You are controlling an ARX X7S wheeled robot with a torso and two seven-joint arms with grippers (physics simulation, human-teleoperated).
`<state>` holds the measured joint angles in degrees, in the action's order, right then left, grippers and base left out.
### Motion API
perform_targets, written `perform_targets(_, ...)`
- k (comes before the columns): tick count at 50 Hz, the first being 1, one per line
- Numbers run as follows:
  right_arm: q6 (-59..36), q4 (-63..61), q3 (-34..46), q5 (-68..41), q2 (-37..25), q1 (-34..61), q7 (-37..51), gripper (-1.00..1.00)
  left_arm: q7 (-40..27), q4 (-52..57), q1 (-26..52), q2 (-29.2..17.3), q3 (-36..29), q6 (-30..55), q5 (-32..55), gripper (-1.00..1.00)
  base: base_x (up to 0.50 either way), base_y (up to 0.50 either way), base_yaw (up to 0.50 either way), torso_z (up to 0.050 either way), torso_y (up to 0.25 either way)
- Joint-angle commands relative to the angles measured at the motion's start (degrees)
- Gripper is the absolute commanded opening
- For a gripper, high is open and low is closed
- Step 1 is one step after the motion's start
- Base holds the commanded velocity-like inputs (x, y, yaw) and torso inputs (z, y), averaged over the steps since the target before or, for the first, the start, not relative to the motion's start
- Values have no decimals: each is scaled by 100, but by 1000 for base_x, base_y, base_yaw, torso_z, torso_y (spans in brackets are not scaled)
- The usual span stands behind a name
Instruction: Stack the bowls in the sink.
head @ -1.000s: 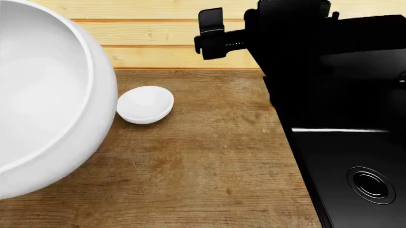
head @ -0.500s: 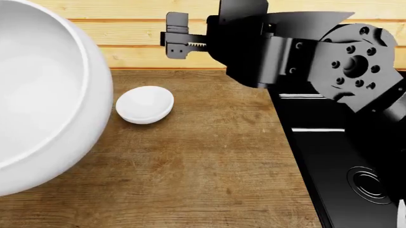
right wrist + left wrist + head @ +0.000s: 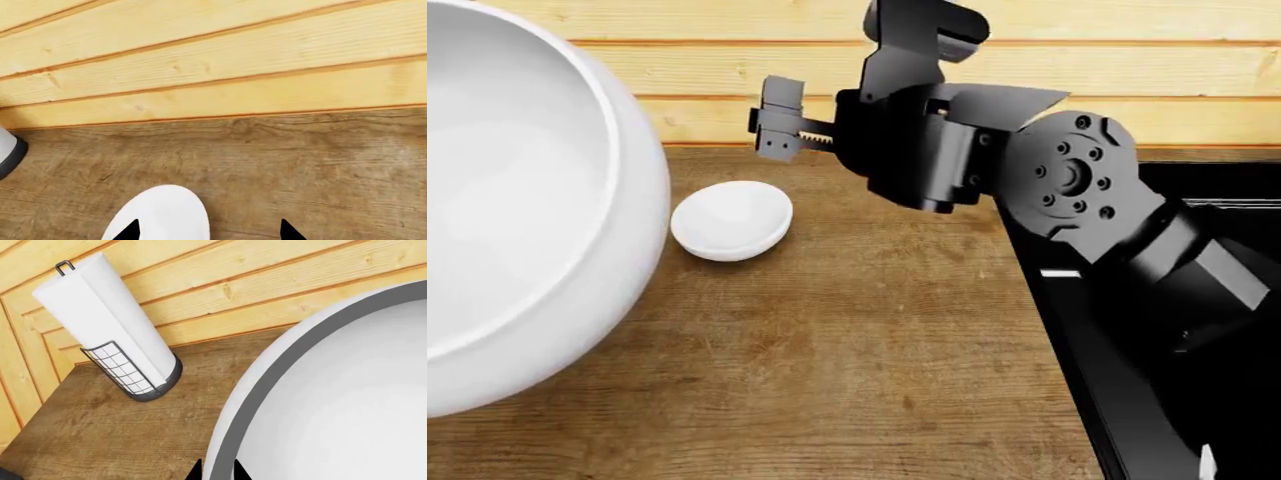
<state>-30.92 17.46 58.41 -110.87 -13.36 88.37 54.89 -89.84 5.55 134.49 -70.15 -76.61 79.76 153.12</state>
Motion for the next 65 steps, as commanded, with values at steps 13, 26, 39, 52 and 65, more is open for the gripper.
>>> perform_targets(13, 205, 409, 400, 526, 431, -500, -755, 100, -15, 99, 51, -105, -60, -55, 21, -100, 0, 0, 0, 0, 0)
perform_targets(26, 67, 518, 762, 875, 676, -399, -842, 100, -15, 107, 51, -207, -45, -19, 30, -100, 0, 0, 0, 0, 0)
perform_targets(39, 88, 706, 1071, 1253, 980, -275, -771, 100, -15, 131, 51, -299, -48, -10, 38, -100, 0, 0, 0, 0, 1)
perform_targets(52, 250, 877, 1132, 1314, 1150, -310, -891, 100, -15, 141, 51, -358, -44, -1, 23, -100, 0, 0, 0, 0, 0)
perform_targets(65, 441, 1171, 1275, 1393, 1210, -384, -994, 100, -15, 170, 51, -395, -57, -26, 26, -100, 0, 0, 0, 0, 0)
